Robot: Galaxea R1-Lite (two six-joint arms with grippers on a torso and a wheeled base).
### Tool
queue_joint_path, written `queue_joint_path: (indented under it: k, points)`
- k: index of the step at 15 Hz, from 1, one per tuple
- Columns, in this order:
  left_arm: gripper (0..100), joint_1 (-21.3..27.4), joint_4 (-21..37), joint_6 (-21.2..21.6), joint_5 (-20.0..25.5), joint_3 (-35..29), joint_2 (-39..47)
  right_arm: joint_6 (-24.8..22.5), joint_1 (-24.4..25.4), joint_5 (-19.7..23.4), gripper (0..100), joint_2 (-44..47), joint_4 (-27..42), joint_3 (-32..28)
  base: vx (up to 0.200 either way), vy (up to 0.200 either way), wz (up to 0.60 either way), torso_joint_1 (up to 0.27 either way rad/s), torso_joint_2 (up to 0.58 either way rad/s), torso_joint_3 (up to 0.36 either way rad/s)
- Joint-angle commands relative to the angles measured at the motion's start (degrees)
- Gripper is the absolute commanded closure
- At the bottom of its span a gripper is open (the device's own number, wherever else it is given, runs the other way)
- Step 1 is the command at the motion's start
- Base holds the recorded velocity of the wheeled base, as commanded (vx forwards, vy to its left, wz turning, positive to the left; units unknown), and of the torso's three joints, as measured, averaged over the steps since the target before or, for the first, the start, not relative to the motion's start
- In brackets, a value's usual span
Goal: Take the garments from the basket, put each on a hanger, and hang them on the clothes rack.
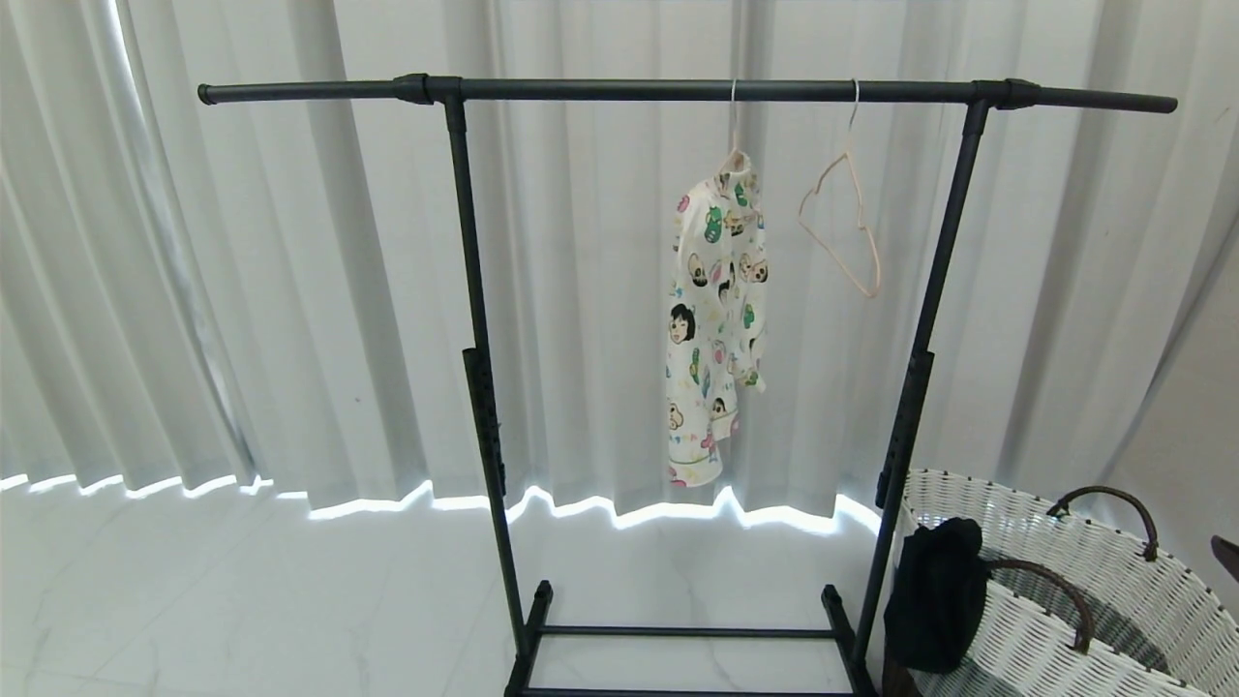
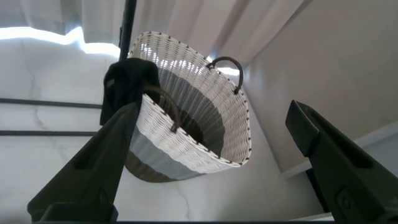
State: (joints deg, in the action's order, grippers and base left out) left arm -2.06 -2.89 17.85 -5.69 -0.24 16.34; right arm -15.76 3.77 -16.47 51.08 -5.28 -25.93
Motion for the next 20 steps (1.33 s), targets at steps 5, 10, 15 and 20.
queue_joint_path:
  k: [5,10,15,20]
  points:
    - [0,0.04,0.08,-0.01,-0.02,-0.02,3.09,-0.76,0.01,-0.05,0,0.43,-0.08,0.53,0.0,-0.16,0.0,0.001,0.0,0.003]
    - [0,1.01,0.08,-0.01,0.07,-0.02,3.18,-0.76,0.01,0.03,0,0.51,0.01,0.53,0.0,-0.2,0.0,0.001,0.0,0.004]
    - [0,3.2,0.08,-0.01,0.07,-0.02,3.09,-1.64,0.01,0.03,0,0.43,-0.17,2.11,0.0,0.0,0.0,0.0,0.0,0.0]
    - [0,3.29,0.08,-0.01,0.07,-0.02,3.44,-1.73,0.01,0.03,0,0.34,-0.17,2.11,0.04,0.0,0.0,0.001,0.0,0.0]
